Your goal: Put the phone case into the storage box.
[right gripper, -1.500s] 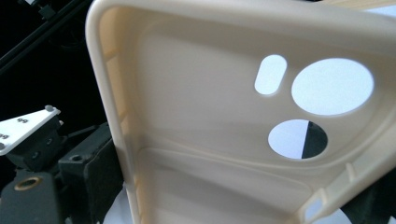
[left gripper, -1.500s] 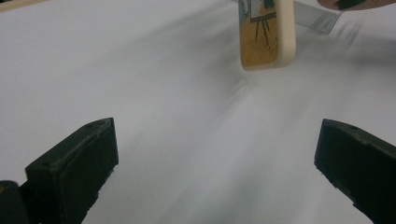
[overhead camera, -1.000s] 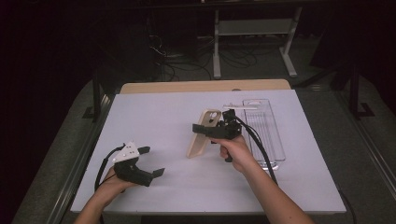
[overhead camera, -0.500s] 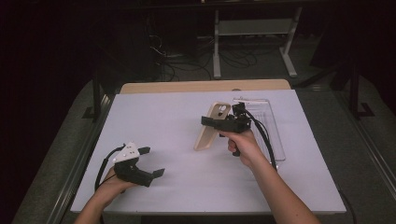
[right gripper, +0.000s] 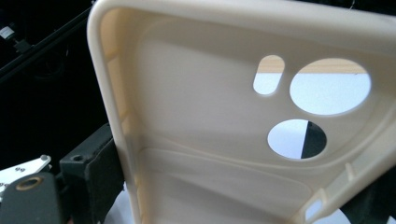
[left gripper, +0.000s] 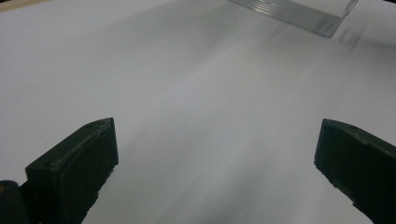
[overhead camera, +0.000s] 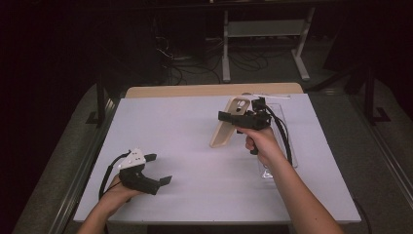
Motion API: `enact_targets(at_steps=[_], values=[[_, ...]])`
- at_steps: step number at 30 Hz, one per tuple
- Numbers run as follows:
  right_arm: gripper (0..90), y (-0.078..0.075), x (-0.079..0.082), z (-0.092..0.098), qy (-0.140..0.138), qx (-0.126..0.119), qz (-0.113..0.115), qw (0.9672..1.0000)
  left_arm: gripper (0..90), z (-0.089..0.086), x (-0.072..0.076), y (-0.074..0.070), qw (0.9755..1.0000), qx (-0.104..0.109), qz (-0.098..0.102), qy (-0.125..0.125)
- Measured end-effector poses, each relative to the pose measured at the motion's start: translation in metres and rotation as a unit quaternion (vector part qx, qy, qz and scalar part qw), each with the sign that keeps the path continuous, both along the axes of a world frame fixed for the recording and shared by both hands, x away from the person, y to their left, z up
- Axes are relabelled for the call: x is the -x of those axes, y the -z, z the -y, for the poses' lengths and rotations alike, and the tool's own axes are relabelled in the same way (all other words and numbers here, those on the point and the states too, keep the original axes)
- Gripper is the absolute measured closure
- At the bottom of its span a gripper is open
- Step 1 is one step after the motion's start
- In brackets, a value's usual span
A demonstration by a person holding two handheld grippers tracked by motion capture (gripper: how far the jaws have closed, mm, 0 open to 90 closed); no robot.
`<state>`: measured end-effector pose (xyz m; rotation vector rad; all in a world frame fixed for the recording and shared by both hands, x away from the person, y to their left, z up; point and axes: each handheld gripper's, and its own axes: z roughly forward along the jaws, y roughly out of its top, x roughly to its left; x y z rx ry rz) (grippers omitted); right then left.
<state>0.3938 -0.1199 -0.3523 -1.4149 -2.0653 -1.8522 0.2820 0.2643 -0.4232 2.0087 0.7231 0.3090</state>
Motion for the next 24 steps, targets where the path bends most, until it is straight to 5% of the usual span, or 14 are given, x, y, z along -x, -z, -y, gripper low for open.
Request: enact_targets(at_steps=[24], values=[[9.7, -0.026, -0.013, 0.04, 0.054, 0.004, 0.017, 0.9984, 0.0, 0.0, 0.0, 0.001, 1.0, -0.005, -0.005, 0.004]])
